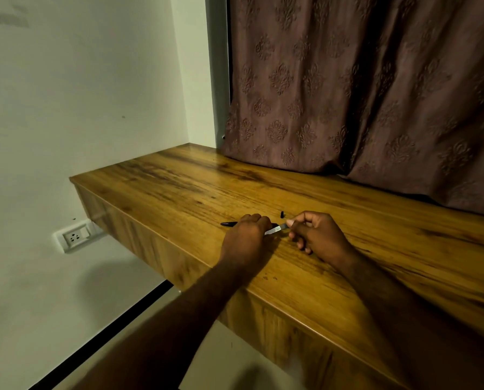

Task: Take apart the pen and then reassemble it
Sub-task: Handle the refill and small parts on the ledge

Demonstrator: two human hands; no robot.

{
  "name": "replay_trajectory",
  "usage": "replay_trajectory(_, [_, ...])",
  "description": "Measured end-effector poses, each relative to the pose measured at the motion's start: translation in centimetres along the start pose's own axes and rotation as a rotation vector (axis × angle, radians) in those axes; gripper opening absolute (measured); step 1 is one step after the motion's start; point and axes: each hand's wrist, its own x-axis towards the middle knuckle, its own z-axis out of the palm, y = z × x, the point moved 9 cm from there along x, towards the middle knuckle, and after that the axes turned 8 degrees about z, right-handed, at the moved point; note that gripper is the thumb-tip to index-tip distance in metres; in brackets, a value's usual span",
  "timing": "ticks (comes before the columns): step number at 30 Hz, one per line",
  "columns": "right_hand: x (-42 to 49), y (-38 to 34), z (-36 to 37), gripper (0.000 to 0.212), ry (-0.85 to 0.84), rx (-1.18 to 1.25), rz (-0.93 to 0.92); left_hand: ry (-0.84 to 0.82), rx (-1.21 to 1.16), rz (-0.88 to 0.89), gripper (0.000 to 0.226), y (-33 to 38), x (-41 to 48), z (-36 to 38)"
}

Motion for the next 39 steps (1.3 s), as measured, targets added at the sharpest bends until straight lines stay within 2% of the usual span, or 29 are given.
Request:
replay_trajectory(7, [-0.1, 0.1, -0.2, 0.016, 0.023, -0.024, 0.008, -0.021, 0.017, -0.016, 0.021, 0.1, 0.1, -0.1])
replay_trajectory(12, [0.5, 0.3, -2.7, 0.015, 0.158, -0.003, -0.027, -0.009, -0.002, -0.046, 0.023, -0.3, 0.2, -0.3])
replay_trajectory(15, [0.7, 0.2, -4.2, 0.006, 0.256, -0.246, -0.085, -0.002, 0.007, -0.052, 0.026, -0.4, 0.0, -0.3])
replay_trajectory(21, [0.6, -0.4, -3.6, 0.01, 0.226, -0.653, -0.166, 0.001, 0.023, -0.056, 0.026, -0.7, 0.1, 0.0])
replay_trajectory(29, [0.2, -0.6, -2.3, 0.013, 0.157, -0.917, -0.169, -0.007, 0.006, -0.037, 0.025, -0.8, 0.1, 0.3])
replay_trajectory(32, [0.3, -0.7, -2.9, 0.014, 0.195, -0.837, -0.159, -0.009, -0.008, -0.028, 0.023, -1.0, 0.1, 0.5])
replay_trajectory(34, [0.1, -1.4, -4.0, 0.012, 0.285, -0.632, -0.16, -0.015, -0.023, -0.015, 0.023, -0.9, 0.0, 0.6])
replay_trajectory(35, [-0.1, -1.5, -4.5, 0.011, 0.308, -0.454, -0.129, -0.024, -0.033, -0.008, 0.024, -0.8, 0.1, 0.7])
replay_trajectory(37, [-0.3, -0.9, -4.2, 0.009, 0.235, -0.078, -0.004, -0.048, -0.049, -0.001, 0.025, -0.8, 0.2, 0.8])
replay_trajectory(39, [-0.7, 0.0, -2.3, 0.011, 0.09, 0.105, 0.118, -0.056, -0.048, 0.015, 0.025, -0.6, 0.4, 0.7])
